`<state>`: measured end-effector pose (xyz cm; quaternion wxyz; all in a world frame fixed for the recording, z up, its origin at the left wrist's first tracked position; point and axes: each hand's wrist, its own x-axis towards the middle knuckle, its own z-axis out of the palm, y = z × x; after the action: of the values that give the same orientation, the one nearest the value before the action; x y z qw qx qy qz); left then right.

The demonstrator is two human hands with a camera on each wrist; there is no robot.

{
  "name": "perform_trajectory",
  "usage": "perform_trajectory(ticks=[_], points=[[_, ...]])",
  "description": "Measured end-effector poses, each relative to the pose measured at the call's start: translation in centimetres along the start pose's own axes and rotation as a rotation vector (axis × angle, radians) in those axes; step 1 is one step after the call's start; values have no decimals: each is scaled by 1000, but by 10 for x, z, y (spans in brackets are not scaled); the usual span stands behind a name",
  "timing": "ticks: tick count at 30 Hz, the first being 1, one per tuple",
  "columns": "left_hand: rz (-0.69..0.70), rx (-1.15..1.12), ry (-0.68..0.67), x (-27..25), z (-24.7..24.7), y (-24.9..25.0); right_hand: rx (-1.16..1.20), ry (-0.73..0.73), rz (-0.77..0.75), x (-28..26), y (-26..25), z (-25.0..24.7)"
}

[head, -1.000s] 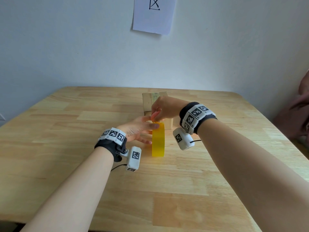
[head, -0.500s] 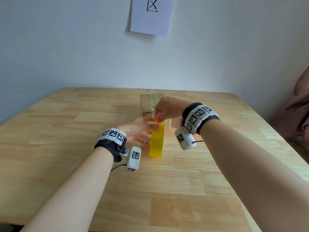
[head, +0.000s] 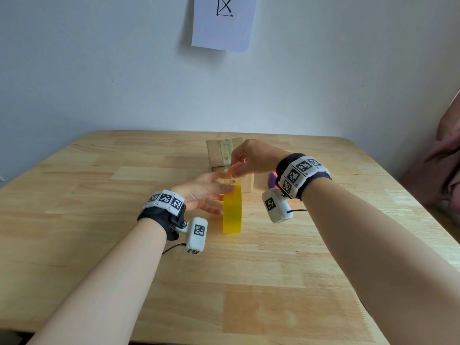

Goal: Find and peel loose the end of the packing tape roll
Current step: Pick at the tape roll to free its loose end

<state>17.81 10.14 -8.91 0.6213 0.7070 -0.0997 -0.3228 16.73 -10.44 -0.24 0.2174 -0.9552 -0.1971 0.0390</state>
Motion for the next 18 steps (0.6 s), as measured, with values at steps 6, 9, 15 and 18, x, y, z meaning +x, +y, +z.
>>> perform_trajectory(ticks=[6, 9, 15, 18], points=[[-1, -1, 13, 1, 0, 0, -52, -46, 18, 2, -4, 6], [3, 4, 19, 0, 1, 0, -93, -59, 19, 4, -6, 8], [5, -10, 16, -2, 3, 2, -130, -91, 28, 4, -11, 6], [6, -5, 13, -4, 5, 3, -148, -89, 42, 1, -10, 3]])
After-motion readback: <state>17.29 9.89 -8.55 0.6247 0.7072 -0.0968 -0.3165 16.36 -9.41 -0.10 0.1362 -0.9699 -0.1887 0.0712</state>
